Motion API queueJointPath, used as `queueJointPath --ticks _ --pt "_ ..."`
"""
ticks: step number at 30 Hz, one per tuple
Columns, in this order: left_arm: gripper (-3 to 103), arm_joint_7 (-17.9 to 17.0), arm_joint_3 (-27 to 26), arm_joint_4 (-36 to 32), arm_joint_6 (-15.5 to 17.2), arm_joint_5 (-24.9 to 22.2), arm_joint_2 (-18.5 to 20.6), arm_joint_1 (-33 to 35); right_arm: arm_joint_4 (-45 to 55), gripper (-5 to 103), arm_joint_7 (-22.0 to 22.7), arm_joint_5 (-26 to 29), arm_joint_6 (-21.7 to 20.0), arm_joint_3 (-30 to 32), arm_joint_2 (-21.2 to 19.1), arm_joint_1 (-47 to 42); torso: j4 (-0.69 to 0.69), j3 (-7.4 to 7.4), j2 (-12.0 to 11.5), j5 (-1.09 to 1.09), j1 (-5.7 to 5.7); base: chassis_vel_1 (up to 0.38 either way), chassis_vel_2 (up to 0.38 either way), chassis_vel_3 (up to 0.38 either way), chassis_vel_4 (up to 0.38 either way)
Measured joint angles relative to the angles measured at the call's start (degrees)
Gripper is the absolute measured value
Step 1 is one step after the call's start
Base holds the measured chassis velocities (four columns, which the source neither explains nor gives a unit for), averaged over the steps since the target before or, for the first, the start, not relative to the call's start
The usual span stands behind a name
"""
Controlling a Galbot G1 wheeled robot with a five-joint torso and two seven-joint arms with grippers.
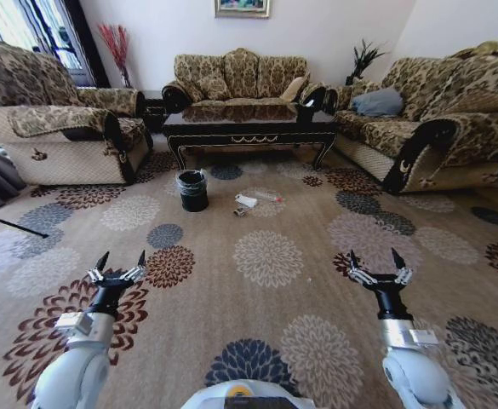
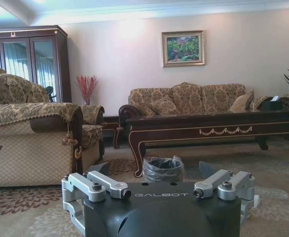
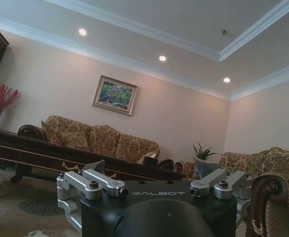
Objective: Move to the front of the table and pick up the trash from the floor, then place it into the trash bin.
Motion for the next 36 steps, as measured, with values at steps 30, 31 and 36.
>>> queueJointPath --ticks 30,31,36 --pt "100 0.1 -0.1 2.3 -0.2 -2.6 0.9 -2.4 -4.1 100 2.0 -0.9 -2.3 -2.1 -0.4 3.3 0.0 0.22 0.3 0.01 0.08 -0.069 0.063 0.064 -0.065" --pt "100 0.1 0.0 2.4 -0.2 -2.5 0.8 -2.5 -4.3 100 2.0 -0.9 -2.3 -2.2 -0.6 3.5 0.0 0.23 0.3 0.0 0.08 -0.302 0.269 0.303 -0.278" --pt "100 0.1 -0.1 2.5 -0.3 -2.8 0.9 -2.9 -4.7 100 2.0 -0.8 -2.3 -2.6 -0.9 4.2 0.0 0.24 0.3 0.01 0.09 -0.304 0.303 0.309 -0.29"
